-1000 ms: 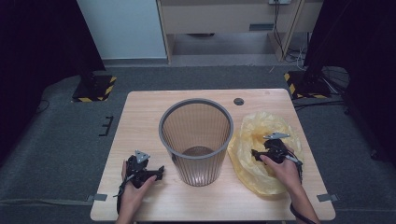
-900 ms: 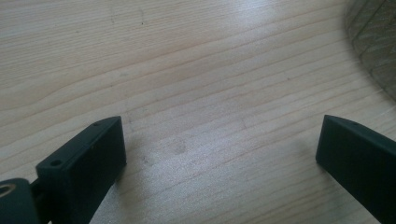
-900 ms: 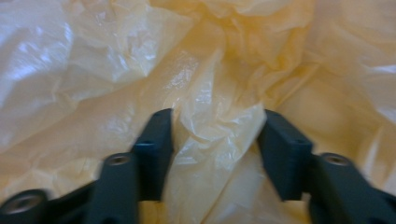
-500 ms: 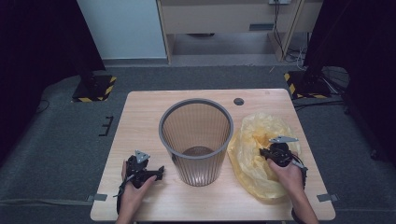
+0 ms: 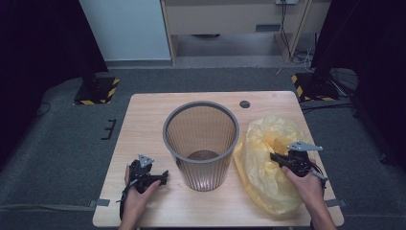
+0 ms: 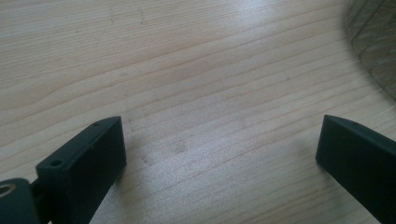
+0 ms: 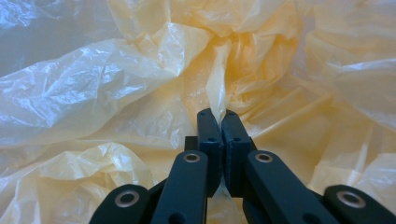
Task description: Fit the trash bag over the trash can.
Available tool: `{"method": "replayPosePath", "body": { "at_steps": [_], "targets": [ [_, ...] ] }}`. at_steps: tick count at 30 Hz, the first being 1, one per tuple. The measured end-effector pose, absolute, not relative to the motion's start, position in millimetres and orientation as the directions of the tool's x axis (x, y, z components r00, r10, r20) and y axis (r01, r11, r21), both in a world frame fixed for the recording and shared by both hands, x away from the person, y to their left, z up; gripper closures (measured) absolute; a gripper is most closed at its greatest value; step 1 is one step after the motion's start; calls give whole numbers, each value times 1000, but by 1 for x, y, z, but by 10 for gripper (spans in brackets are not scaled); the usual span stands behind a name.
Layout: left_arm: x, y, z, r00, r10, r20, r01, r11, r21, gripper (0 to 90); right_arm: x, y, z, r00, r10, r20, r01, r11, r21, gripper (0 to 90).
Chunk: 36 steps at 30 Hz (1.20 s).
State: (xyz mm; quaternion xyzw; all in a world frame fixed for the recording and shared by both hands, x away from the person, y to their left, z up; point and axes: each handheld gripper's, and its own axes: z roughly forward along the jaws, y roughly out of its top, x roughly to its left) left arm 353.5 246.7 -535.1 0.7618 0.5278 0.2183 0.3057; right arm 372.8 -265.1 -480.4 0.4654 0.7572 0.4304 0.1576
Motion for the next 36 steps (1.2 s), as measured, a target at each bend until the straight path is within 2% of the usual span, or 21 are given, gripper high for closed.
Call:
{"method": "replayPosePath", "body": {
  "at_steps": [11, 36],
  "targets": [
    [353, 247, -535, 348, 938, 10, 671, -256, 696, 8, 355, -274, -455, -555, 813, 177, 517, 170, 839, 891],
    [353, 247, -535, 348, 938, 10, 671, -256, 696, 8, 331, -294, -421, -578, 792, 196, 456, 114, 883, 892]
  ]
}}
